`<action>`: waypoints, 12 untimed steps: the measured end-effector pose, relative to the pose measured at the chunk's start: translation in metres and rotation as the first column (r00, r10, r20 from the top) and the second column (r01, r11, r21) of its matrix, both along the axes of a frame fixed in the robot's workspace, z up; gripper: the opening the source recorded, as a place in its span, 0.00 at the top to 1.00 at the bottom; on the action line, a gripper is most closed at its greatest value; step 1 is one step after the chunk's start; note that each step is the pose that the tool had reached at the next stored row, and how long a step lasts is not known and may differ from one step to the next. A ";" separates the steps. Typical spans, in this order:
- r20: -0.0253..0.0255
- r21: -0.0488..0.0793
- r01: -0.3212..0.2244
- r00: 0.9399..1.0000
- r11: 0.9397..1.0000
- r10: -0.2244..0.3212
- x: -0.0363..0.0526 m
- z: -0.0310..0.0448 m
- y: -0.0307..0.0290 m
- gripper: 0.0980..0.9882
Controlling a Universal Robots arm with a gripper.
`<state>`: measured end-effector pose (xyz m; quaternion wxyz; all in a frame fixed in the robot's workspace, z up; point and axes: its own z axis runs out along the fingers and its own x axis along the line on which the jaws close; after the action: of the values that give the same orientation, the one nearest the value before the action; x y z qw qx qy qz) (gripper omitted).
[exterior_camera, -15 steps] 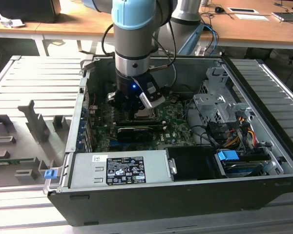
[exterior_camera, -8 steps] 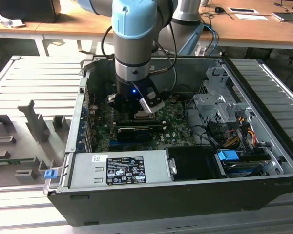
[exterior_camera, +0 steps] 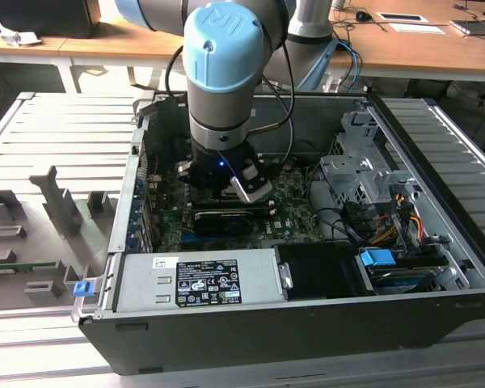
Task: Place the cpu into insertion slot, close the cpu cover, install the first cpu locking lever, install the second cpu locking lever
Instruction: 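Install the second cpu locking lever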
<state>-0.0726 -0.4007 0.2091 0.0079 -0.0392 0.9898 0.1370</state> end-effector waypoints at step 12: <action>0.000 0.076 0.000 1.000 0.997 0.000 -0.0037 -0.0135 -0.0019 0.99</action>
<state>-0.0763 -0.4026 0.1956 0.0093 -0.0389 0.9839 0.1743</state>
